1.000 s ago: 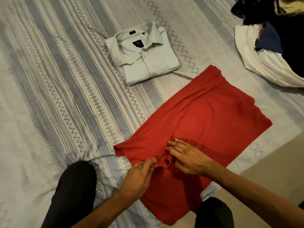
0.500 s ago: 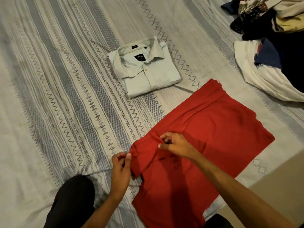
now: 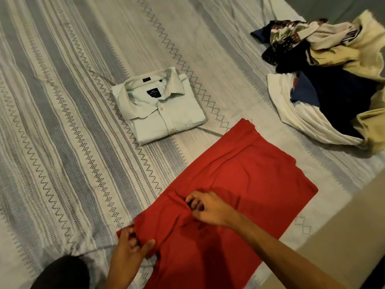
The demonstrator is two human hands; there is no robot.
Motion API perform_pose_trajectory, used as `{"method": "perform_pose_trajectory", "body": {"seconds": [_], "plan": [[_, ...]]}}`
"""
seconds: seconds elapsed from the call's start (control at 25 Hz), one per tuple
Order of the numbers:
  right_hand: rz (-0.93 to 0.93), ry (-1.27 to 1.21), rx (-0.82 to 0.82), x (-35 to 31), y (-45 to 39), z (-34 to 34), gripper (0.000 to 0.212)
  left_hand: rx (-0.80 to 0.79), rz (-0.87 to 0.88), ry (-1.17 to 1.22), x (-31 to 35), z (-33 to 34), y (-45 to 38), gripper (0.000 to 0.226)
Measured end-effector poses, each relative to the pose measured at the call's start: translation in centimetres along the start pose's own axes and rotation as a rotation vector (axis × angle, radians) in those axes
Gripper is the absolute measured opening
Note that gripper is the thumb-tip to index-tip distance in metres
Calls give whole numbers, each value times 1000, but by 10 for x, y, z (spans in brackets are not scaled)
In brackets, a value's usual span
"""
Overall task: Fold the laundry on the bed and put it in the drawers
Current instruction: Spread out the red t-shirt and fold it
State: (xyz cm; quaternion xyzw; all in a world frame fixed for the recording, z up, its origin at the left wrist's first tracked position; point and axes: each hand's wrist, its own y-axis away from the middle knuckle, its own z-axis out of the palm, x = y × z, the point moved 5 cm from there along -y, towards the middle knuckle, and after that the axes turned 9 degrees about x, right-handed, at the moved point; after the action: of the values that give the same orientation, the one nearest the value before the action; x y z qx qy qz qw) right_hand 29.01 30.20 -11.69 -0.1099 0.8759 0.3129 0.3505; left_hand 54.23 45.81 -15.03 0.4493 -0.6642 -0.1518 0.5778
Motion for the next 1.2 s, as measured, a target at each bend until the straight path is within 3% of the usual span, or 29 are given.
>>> {"method": "perform_pose_trajectory", "body": {"seconds": [0.08, 0.16, 0.24, 0.32, 0.4, 0.56, 0.76, 0.88, 1.0, 1.12, 1.2], "plan": [[-69, 95, 130, 8, 2, -21, 31, 184, 139, -105, 11, -8, 3, 67], [57, 39, 447, 39, -1, -55, 18, 385, 479, -294, 41, -8, 15, 56], [395, -364, 737, 81, -2, -91, 7, 273, 892, -474, 81, 29, 37, 39], [640, -919, 814, 106, -6, -110, 5, 12, 1052, -636, 104, 88, 44, 24], [702, -1134, 830, 118, -17, -124, 9, -76, 1085, -859, 121, 146, 34, 26], [724, -1238, 870, 120, -37, -145, 14, -7, 947, -1154, 137, 200, 6, 41], [756, -1193, 903, 126, -55, -171, 21, -12, 955, -1066, 129, 190, 3, 26], [760, -1166, 973, 135, -53, -185, 20, -83, 1101, -920, 127, 184, 0, 11], [755, -1092, 1072, 150, -40, -190, 11, -101, 1373, -932, 120, 177, 7, 20], [779, -1063, 1033, 159, -36, -189, 5, -92, 1414, -1007, 121, 175, 3, 27], [776, -1082, 981, 157, -39, -196, 13, -97, 1387, -1013, 126, 177, 1, 32]]}}
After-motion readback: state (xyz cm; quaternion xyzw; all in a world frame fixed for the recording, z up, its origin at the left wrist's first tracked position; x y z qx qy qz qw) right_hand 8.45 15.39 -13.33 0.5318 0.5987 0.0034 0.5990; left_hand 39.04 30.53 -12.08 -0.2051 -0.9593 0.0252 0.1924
